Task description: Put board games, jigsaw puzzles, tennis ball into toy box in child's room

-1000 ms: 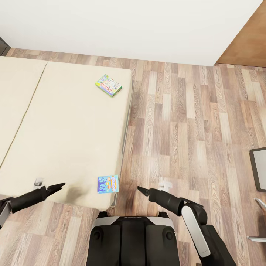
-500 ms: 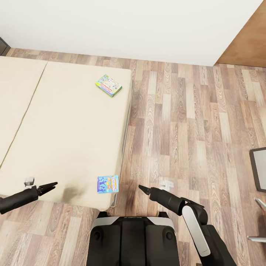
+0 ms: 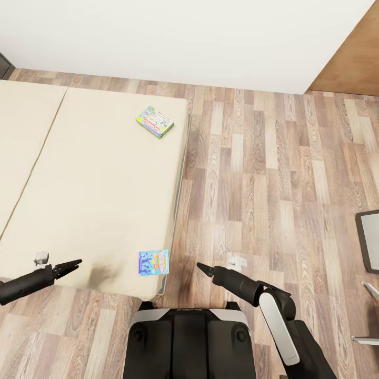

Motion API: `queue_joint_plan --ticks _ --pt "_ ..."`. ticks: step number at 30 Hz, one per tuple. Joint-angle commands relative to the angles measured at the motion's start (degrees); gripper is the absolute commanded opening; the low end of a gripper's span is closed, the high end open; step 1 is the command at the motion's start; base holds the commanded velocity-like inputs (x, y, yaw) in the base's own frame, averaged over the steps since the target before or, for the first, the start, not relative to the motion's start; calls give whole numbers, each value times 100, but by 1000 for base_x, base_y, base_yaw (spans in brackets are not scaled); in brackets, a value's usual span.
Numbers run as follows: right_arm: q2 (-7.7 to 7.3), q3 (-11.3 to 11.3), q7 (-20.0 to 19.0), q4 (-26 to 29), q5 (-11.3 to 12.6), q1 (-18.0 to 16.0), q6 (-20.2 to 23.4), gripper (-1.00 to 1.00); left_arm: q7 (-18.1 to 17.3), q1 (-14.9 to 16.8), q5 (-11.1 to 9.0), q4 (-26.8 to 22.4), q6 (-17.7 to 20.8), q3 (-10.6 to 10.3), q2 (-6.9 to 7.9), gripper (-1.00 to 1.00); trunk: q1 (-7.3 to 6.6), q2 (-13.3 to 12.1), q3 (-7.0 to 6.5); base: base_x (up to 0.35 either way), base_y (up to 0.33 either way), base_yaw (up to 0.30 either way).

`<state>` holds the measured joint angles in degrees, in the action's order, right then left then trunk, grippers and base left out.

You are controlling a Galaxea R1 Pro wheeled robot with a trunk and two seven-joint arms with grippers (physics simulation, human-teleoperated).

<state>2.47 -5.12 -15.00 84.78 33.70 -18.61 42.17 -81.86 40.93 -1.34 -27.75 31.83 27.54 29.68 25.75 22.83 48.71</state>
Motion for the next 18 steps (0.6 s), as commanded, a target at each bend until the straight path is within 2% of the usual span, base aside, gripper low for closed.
queue_joint_plan --ticks 1,18 --pt "0 8 -18 5 -6 -2 28 100 -21 2 1 2 60 6 -1 100 3 9 6 0 0 0" --pt "-14 3 -27 19 -4 2 9 100 -23 2 -1 1 55 5 -14 100 3 9 -59 0 0 0"
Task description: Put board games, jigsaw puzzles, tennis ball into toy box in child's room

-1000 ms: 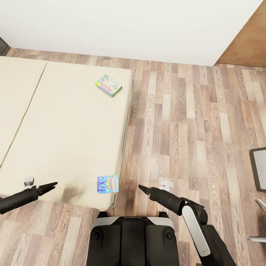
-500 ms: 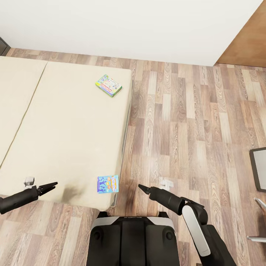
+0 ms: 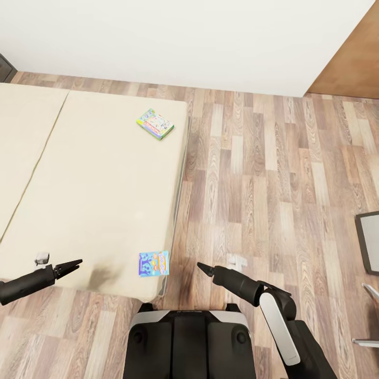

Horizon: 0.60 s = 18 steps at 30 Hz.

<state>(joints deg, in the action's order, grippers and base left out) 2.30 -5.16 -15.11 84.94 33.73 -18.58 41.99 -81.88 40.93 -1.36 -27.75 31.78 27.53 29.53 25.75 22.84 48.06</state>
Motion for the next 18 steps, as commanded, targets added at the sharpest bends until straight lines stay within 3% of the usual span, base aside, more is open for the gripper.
queue_joint_plan --ticks 1,18 --pt "4 7 -17 4 -7 -2 26 100 -21 2 0 3 60 7 0 100 4 8 -3 0 0 0" --pt "7 -8 -18 5 -7 -5 -9 100 -19 2 -1 0 57 7 -18 100 4 8 -162 0 0 0"
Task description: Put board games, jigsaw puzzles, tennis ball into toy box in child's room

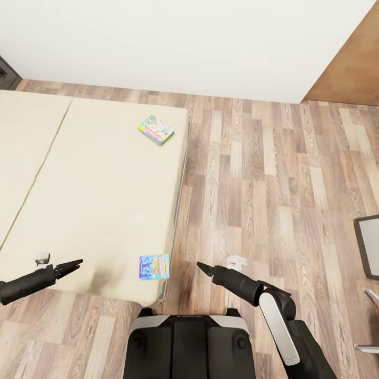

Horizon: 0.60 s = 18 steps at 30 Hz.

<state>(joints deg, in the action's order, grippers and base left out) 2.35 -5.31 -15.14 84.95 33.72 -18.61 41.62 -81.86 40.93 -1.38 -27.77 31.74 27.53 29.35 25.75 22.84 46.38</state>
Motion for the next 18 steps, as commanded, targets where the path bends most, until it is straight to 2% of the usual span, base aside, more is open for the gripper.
queue_joint_plan --ticks 1,18 --pt "3 7 -16 4 -6 -2 27 100 -20 2 2 1 60 7 -2 100 4 8 -4 0 0 0" --pt "-27 16 -16 -8 -6 -2 -42 100 7 2 6 0 50 4 -12 100 4 8 -165 0 0 0"
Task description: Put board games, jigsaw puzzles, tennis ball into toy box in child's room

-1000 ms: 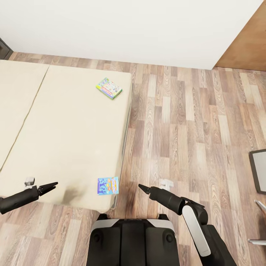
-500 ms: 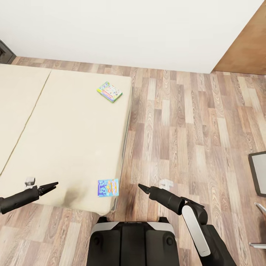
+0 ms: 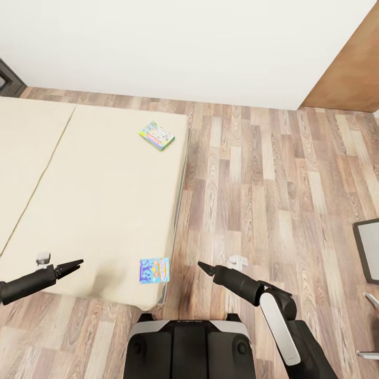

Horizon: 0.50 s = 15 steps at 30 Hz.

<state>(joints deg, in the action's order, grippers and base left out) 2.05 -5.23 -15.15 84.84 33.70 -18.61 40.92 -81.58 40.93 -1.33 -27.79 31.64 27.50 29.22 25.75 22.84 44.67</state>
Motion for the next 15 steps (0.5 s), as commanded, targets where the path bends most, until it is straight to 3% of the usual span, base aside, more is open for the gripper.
queue_joint_plan --ticks 1,15 --pt "2 8 -15 -3 -4 -2 14 100 -16 3 3 1 61 6 -1 100 4 8 -4 0 0 0" --pt "-9 13 -15 -51 -9 -2 -74 100 25 3 8 4 69 6 -4 100 4 8 -137 0 0 0"
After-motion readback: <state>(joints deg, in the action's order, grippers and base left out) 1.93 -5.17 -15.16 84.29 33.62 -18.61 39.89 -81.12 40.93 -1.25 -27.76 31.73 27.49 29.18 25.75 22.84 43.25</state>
